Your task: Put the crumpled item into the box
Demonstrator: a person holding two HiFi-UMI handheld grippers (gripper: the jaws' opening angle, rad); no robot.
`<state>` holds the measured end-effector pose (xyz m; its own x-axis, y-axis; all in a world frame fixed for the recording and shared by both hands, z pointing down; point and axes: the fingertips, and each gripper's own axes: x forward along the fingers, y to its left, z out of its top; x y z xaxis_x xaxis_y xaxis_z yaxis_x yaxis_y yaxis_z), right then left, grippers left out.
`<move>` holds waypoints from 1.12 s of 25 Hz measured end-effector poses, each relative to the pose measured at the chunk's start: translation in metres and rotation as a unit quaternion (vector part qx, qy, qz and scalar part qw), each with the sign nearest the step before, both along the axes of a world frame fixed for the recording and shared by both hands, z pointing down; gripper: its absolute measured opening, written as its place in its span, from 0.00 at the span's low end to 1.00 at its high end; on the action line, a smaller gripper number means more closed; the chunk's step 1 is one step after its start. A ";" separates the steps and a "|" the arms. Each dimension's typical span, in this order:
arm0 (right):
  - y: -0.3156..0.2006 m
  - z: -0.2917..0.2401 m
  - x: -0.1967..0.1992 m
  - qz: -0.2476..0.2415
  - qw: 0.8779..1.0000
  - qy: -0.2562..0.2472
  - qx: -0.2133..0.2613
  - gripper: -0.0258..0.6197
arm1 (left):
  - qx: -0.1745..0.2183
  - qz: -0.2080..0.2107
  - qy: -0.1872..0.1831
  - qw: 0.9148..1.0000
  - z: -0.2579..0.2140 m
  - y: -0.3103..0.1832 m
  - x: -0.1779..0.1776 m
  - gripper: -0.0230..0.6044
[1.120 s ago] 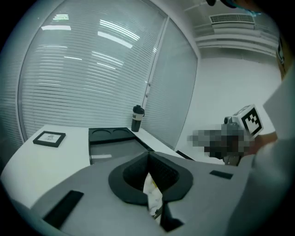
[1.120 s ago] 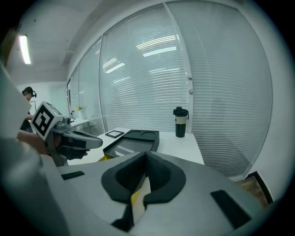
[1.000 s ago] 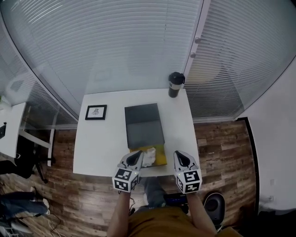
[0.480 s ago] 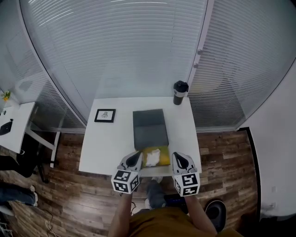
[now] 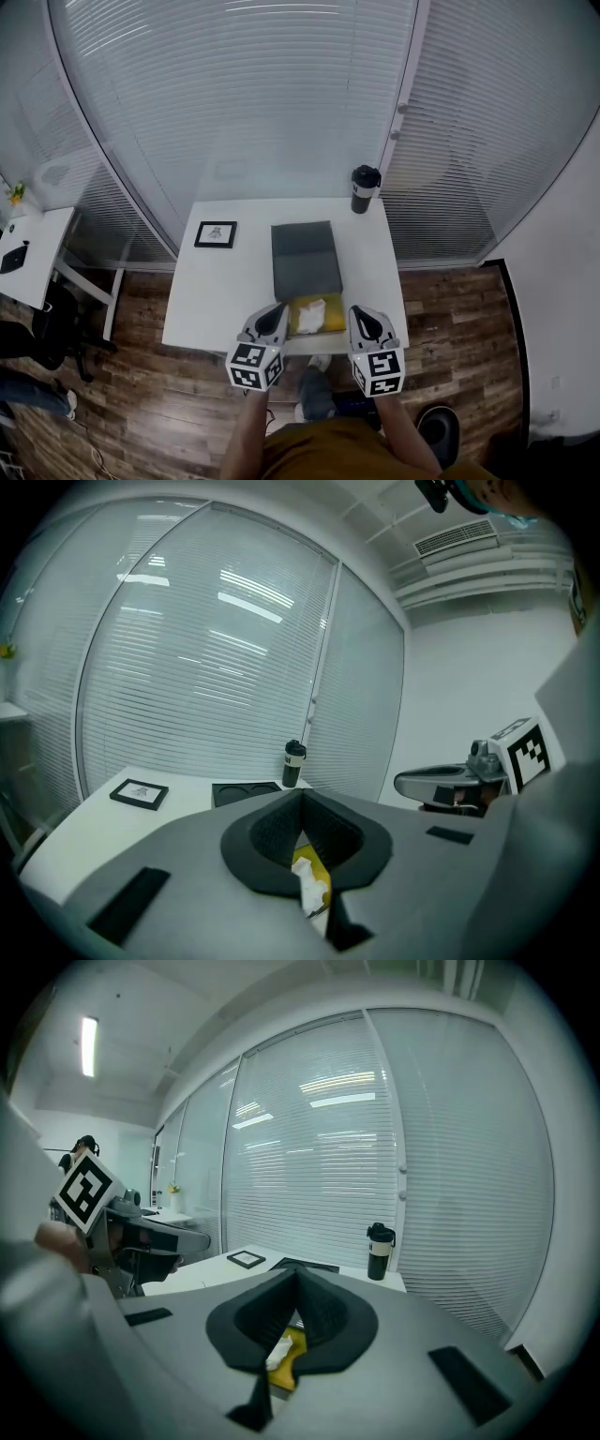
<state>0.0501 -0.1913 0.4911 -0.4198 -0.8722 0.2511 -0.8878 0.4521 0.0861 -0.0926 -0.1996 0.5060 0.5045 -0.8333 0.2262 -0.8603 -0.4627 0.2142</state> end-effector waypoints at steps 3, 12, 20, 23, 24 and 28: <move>-0.001 0.000 -0.001 0.001 1.000 0.006 0.003 0.06 | 0.000 0.000 -0.014 1.000 0.003 0.000 0.000 0.07; -0.003 0.001 -0.002 0.001 1.000 0.005 -0.004 0.06 | -0.002 -0.003 -0.002 1.000 0.003 -0.001 -0.006 0.07; -0.005 0.004 -0.001 0.005 1.000 0.005 -0.004 0.06 | 0.000 -0.005 0.003 1.000 0.005 -0.004 -0.008 0.07; -0.005 0.005 -0.003 0.005 1.000 0.004 -0.006 0.06 | 0.000 -0.006 0.004 1.000 0.005 -0.004 -0.009 0.07; -0.005 0.006 -0.003 0.005 1.000 0.004 -0.006 0.06 | 0.000 -0.006 0.004 1.000 0.006 -0.004 -0.010 0.08; -0.004 0.008 -0.001 0.005 1.000 0.004 -0.008 0.06 | 0.001 -0.007 0.002 1.000 0.006 -0.004 -0.009 0.08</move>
<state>0.0493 -0.1955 0.4989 -0.4082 -0.8722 0.2695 -0.8919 0.4440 0.0862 -0.1013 -0.2037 0.5116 0.4939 -0.8406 0.2223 -0.8656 -0.4511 0.2173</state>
